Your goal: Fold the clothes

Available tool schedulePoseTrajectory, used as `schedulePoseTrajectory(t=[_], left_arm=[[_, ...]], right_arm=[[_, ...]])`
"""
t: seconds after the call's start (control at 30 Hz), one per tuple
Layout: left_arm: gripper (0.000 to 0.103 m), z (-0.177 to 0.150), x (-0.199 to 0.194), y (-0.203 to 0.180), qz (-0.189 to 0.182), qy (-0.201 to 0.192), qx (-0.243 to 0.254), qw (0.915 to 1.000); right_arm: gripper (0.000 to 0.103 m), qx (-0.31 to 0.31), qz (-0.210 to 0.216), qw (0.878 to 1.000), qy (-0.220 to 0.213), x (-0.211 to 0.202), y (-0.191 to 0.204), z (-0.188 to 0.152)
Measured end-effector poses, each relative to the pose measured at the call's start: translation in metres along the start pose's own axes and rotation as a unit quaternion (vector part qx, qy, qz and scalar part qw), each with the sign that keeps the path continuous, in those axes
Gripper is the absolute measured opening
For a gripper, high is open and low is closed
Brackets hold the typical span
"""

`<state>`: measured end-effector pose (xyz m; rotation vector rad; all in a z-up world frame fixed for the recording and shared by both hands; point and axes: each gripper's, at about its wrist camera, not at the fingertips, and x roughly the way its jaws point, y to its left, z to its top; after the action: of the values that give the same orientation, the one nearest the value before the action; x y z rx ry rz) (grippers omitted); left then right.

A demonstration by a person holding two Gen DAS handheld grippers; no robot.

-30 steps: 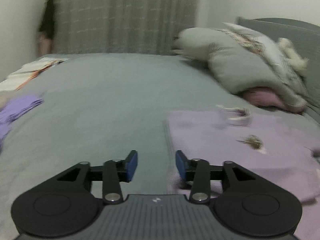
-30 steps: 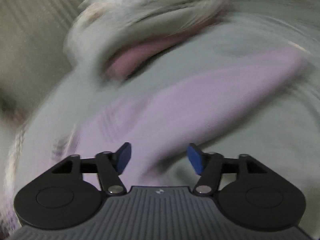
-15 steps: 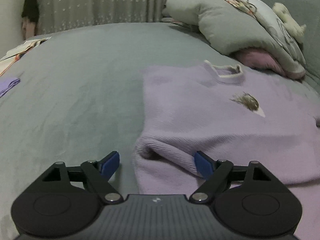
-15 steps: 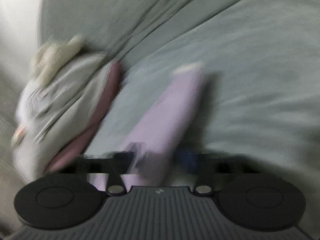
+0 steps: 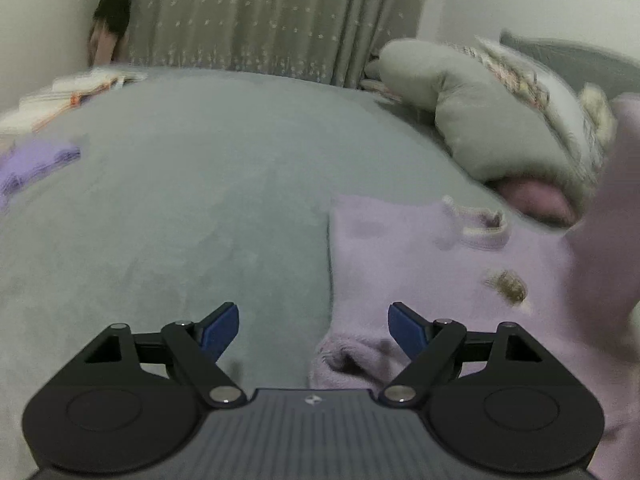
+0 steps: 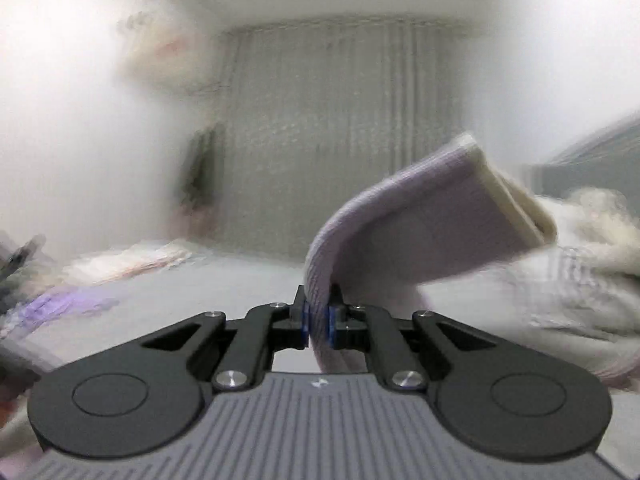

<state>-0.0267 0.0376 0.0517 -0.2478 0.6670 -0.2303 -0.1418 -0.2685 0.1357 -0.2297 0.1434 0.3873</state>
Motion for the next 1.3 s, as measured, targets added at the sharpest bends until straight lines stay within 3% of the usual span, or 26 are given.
schedulePoseTrajectory(t=[0.07, 0.1, 0.13, 0.2, 0.23, 0.37, 0.5, 0.53, 0.57, 0.63, 0.73, 0.9, 1.07, 1.13, 1.2, 1.23, 1.27, 1.3], left_arm=[[0.082, 0.002, -0.001, 0.014, -0.028, 0.006, -0.051, 0.9983], [0.082, 0.002, -0.001, 0.023, -0.042, 0.013, -0.084, 0.9955], [0.082, 0.003, -0.001, 0.033, -0.057, 0.021, -0.117, 0.9913], [0.082, 0.002, -0.001, 0.040, -0.068, 0.026, -0.136, 0.9880], [0.082, 0.002, -0.002, 0.041, -0.068, 0.026, -0.137, 0.9879], [0.082, 0.006, -0.009, 0.041, -0.080, 0.019, -0.135, 0.9874], [0.082, 0.004, -0.012, 0.046, -0.104, 0.027, -0.162, 0.9810], [0.082, 0.004, -0.011, 0.047, -0.105, 0.029, -0.165, 0.9802], [0.082, 0.002, -0.010, 0.048, -0.107, 0.034, -0.171, 0.9788], [0.082, 0.000, -0.009, 0.049, -0.112, 0.045, -0.176, 0.9770], [0.083, -0.002, -0.007, 0.047, -0.130, 0.070, -0.173, 0.9738], [0.083, -0.007, -0.002, 0.029, -0.091, 0.106, -0.093, 0.9858], [0.083, -0.013, 0.003, 0.018, -0.065, 0.144, -0.024, 0.9872], [0.083, -0.014, 0.003, 0.019, -0.072, 0.145, -0.026, 0.9864], [0.070, -0.015, 0.003, 0.020, -0.086, 0.145, -0.037, 0.9850], [0.039, -0.015, 0.003, 0.021, -0.093, 0.145, -0.042, 0.9842], [0.026, -0.016, 0.003, 0.022, -0.101, 0.144, -0.047, 0.9833], [0.023, -0.015, 0.002, 0.021, -0.104, 0.140, -0.051, 0.9833]], right_arm=[[0.014, -0.089, 0.068, 0.990, 0.080, 0.027, 0.062, -0.027], [0.016, -0.130, 0.093, 0.980, 0.120, 0.039, 0.089, -0.043], [0.017, -0.162, 0.127, 0.961, 0.184, 0.054, 0.117, -0.067], [0.028, -0.163, 0.148, 0.952, 0.211, 0.058, 0.125, -0.074], [0.030, -0.144, 0.171, 0.952, 0.211, 0.055, 0.119, -0.067], [0.056, -0.054, 0.166, 0.965, 0.198, 0.044, 0.075, -0.046], [0.061, 0.071, 0.114, 0.968, 0.212, 0.036, 0.012, -0.036], [0.061, 0.190, 0.100, 0.950, 0.227, 0.030, -0.032, -0.042], [0.062, 0.255, 0.098, 0.934, 0.228, 0.026, -0.054, -0.048], [0.067, 0.466, 0.083, 0.854, 0.217, 0.010, -0.116, -0.082], [0.067, 0.574, 0.068, 0.786, 0.220, -0.010, -0.137, -0.114], [0.067, 0.564, 0.042, 0.784, 0.258, -0.022, -0.106, -0.119], [0.067, 0.580, 0.013, 0.774, 0.253, -0.022, -0.106, -0.123], [0.067, 0.577, -0.004, 0.778, 0.247, -0.012, -0.106, -0.127], [0.067, 0.580, -0.029, 0.782, 0.225, -0.001, -0.106, -0.132], [0.067, 0.582, -0.033, 0.782, 0.221, 0.008, -0.111, -0.139], [0.067, 0.591, -0.046, 0.778, 0.208, 0.010, -0.111, -0.143], [0.065, 0.601, -0.060, 0.773, 0.195, 0.012, -0.110, -0.147]])
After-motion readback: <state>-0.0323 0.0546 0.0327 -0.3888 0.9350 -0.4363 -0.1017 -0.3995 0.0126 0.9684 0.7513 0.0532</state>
